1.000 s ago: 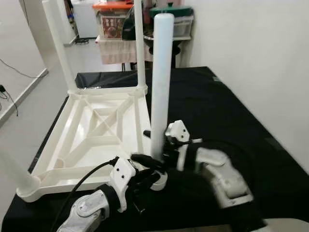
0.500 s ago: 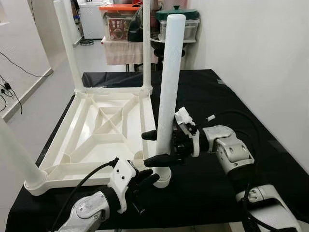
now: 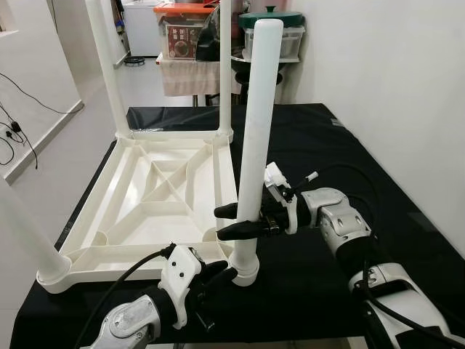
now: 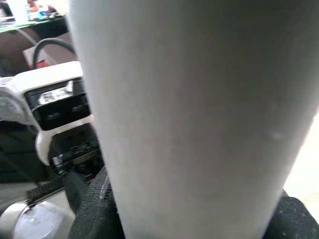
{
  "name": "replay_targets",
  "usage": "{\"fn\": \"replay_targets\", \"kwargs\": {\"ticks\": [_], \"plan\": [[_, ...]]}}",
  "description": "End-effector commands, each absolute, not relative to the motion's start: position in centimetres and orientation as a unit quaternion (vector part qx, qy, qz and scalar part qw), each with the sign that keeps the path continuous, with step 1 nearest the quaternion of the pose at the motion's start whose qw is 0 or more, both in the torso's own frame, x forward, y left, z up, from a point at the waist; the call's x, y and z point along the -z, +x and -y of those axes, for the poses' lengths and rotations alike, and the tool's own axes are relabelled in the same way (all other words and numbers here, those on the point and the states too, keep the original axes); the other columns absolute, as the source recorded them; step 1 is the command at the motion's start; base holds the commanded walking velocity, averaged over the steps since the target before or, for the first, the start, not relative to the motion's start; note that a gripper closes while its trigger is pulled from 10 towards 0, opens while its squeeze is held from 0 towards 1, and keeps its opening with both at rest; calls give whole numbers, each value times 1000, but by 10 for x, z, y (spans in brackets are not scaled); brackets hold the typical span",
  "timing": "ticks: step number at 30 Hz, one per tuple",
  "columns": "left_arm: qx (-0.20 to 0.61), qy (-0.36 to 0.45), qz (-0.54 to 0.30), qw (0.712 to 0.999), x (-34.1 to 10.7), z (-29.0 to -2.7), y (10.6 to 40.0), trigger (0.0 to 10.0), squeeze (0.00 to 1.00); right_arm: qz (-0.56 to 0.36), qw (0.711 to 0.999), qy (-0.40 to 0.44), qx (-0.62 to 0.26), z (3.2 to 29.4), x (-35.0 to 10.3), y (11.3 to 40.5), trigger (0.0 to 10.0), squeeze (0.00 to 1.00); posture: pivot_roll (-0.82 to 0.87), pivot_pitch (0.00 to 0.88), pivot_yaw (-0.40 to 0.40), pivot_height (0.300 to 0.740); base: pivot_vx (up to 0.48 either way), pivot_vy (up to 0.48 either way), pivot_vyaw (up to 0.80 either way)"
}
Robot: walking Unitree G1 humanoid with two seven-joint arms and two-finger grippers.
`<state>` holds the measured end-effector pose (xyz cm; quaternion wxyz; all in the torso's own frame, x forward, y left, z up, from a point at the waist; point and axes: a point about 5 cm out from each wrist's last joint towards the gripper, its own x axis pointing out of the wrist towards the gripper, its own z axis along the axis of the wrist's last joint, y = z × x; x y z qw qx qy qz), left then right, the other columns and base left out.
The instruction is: Building children table
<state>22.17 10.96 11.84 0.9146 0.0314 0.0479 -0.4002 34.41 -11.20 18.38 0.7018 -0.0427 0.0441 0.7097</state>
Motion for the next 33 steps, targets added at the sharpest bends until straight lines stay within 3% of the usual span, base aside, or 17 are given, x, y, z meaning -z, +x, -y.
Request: {"fn": "replay_targets", "kwargs": {"ticks": [1,3,4,5,6,10,17,18,19,20,23,26,27,29,30,31,33], "plan": [[402,36,-56,913,-117,-112,219,10000,0,-73,722,-50,-686,119,-169,343,0,0,106,0,-41,740,0,0,0],[400,36,-60,914,-116,-115,217,10000,0,-72,767,-56,-636,128,-152,331,0,0,101,0,-54,740,0,0,0],[400,36,-60,914,-116,-115,217,10000,0,-72,767,-56,-636,128,-152,331,0,0,101,0,-54,740,0,0,0],[397,38,-64,915,-115,-118,215,10000,0,-65,850,-65,-519,115,-135,322,0,0,107,0,-77,740,0,0,0],[394,42,-67,916,-115,-123,214,10000,0,-85,940,-6,-331,104,-121,301,0,0,119,0,-58,740,0,0,0],[388,42,-71,918,-116,-129,215,10000,0,-96,957,-45,-269,85,-118,269,0,0,67,0,-15,740,0,0,0],[394,24,-60,917,-119,-120,218,10000,0,-96,954,-61,-276,89,-116,286,0,0,94,0,-44,740,0,0,0],[394,28,-62,917,-118,-120,217,10000,0,-96,957,-64,-267,90,-115,289,10000,0,98,0,-39,740,0,0,0],[394,28,-62,917,-118,-120,217,10000,0,-96,957,-64,-267,90,-115,289,10000,0,98,0,-39,740,0,0,0],[393,31,-64,917,-117,-121,217,10000,0,-91,954,-52,-281,90,-117,292,10000,976,99,0,-40,740,0,0,0],[392,35,-62,917,-118,-121,219,10000,0,-71,952,-23,-298,89,-130,298,10000,1000,101,0,-41,740,0,0,0],[395,33,-56,916,-120,-118,223,10000,0,-19,919,-13,-393,87,-154,303,10000,1000,85,0,-35,740,0,0,0],[397,33,-55,916,-120,-116,224,10000,0,2,897,-20,-442,87,-163,303,10000,925,86,0,-36,740,0,0,0],[397,33,-55,916,-120,-116,224,10000,0,2,897,-20,-442,87,-163,303,10000,925,86,0,-36,740,0,0,0],[401,32,-53,914,-119,-113,225,10000,0,11,863,-39,-504,90,-168,303,10000,0,94,0,-45,740,0,0,0],[401,32,-53,914,-119,-113,225,10000,0,11,863,-39,-504,90,-168,303,10000,0,94,0,-45,740,0,0,0],[403,33,-50,913,-120,-110,227,10000,0,0,810,-86,-580,104,-170,314,10000,0,106,0,-49,740,0,0,0]]}}
